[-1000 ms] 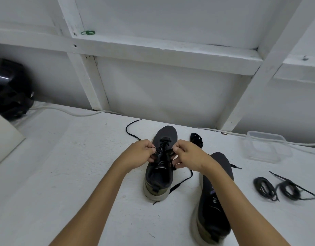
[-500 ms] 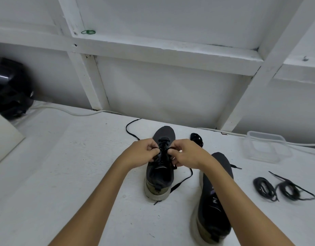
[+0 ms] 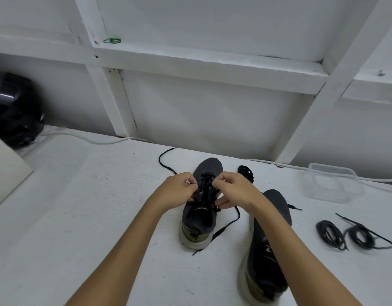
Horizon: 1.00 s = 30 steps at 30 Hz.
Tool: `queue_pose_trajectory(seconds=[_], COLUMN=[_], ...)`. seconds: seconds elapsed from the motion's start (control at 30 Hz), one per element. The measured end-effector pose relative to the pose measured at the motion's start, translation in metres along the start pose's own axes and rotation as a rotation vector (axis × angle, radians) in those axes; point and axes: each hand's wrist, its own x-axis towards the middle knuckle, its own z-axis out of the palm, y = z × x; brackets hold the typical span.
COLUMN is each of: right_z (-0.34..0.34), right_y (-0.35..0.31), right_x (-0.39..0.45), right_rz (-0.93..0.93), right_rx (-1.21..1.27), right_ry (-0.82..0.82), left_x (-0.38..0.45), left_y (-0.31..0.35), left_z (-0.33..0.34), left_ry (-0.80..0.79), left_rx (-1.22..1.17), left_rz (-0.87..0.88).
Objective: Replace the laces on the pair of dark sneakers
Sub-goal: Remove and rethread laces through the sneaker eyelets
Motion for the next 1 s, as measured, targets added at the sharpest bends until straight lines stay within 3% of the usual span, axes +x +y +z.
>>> queue_pose_trajectory(seconds=[0.17,0.4,0.57,0.7,0.8,0.9,1.0], right_z=[0.0,0.003,0.002,0.006,0.014,0.019,0.024], right_y=[-0.002,0.004,0.006,0.019,0.029,0.029,0.027], right_x=[0.002,-0.002,-0.019,-0.036,-0.039,-0.046,-0.052], right_rz=[-0.099,-0.007,-0.068,-0.031,-0.004,-0.116,-0.229], right_rx=[-0.198,-0.011,-0.034,-0.296,-0.414,-0.507,-0.472], right_ry=[-0.021,-0.009,0.111,0.049,0.103,0.17,0.259], left_x=[0.001,-0.001,-0.013,-0.037,-0.046,-0.053,-0.059], left_y=[0.001,-0.002,-0.01,-0.025,-0.031,-0.031,-0.026], left_z=[0.001,0.003,0.006,0.013,0.019,0.021,0.022], left_ry=[0.013,0.036,0.087,0.084,0.218,0.319,0.278], left_rx=[-0.007,-0.076,-0.056,0.011,0.082,0.156,0.179], left_rz=[-0.021,-0.072,0.001,0.09,0.1,0.181,0.288])
